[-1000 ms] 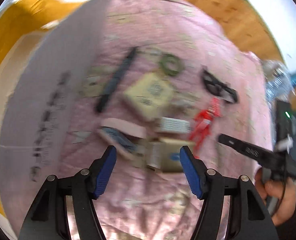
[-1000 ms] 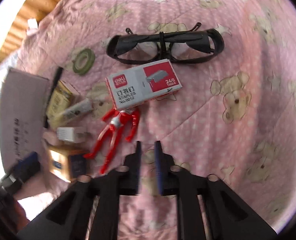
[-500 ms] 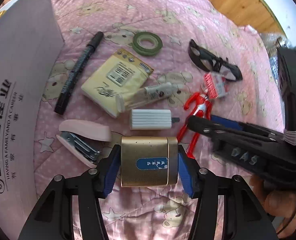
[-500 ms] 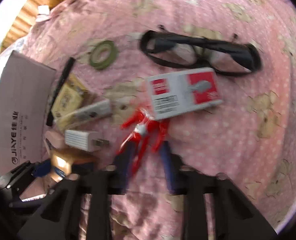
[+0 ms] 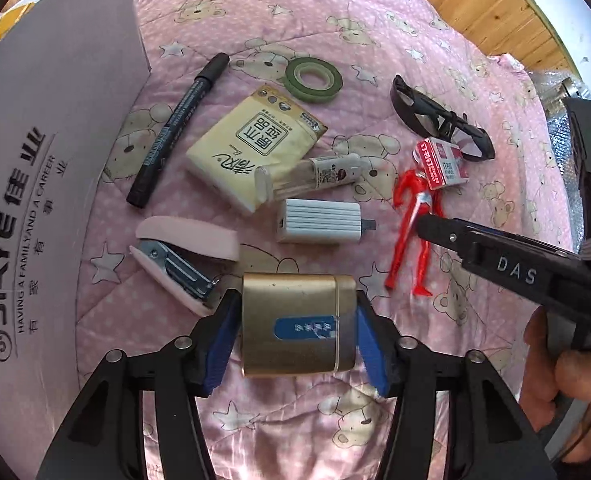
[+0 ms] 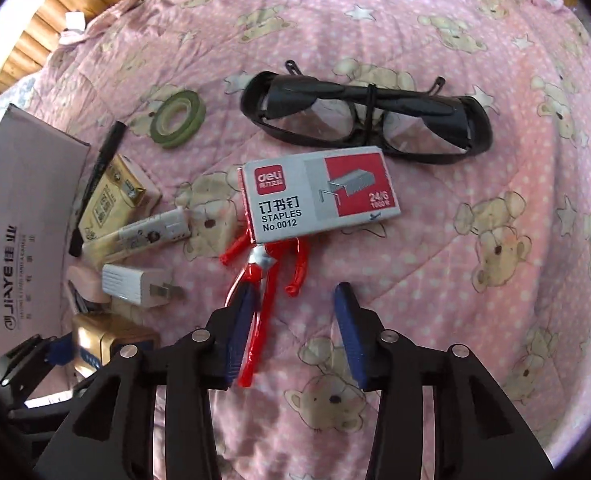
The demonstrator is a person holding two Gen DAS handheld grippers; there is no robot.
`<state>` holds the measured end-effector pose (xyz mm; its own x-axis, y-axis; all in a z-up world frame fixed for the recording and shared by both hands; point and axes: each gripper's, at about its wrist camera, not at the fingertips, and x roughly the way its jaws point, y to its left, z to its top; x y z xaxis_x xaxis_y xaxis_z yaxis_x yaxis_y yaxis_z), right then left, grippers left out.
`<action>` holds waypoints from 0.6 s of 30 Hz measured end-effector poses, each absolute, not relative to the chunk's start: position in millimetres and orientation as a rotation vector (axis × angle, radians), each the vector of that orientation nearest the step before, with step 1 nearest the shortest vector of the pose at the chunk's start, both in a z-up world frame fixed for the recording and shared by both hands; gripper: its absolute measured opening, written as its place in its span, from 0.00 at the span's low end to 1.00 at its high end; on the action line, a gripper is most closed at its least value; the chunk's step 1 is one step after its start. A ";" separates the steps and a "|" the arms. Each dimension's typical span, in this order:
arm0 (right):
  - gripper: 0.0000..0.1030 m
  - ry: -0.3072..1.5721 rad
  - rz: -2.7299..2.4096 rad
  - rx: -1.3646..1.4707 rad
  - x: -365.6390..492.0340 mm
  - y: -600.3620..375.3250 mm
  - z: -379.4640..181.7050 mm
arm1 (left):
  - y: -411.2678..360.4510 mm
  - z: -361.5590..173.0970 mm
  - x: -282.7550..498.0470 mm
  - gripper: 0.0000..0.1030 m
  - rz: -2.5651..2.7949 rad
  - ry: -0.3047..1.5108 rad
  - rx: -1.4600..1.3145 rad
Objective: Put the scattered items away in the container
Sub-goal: 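Grasp the red toy figure with the right gripper and lift it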
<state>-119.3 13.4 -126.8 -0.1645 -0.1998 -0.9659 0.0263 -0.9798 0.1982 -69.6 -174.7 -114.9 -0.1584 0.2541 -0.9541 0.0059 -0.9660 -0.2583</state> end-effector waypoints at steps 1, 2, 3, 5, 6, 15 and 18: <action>0.30 -0.218 -2.267 1.924 -118.5 14.5 -126.1 | -175.3 -117.1 -70.3 0.56 2.248 -0.313 -1.929; 0.21 -0.233 -2.252 1.921 -117.7 15.5 -125.5 | -177.0 -116.9 -70.0 0.55 2.248 -0.327 -1.922; 0.21 -0.248 -2.238 1.918 -116.9 16.6 -124.8 | -179.4 -114.6 -68.5 0.55 2.247 -0.347 -1.900; 0.19 -0.253 -2.249 1.901 -112.8 17.6 -117.7 | -184.9 -105.6 -63.6 0.53 2.252 -0.387 -1.859; 0.19 -0.268 -2.250 1.889 -110.4 18.3 -113.6 | -187.7 -100.8 -61.0 0.53 2.254 -0.406 -1.839; 0.10 -0.321 -2.270 1.875 -82.7 41.1 -97.2 | -202.6 -64.3 -46.8 0.53 2.309 -0.516 -1.734; 0.10 -0.302 -2.266 1.882 -74.3 44.6 -100.4 | -200.0 -55.8 -48.1 0.53 2.332 -0.530 -1.700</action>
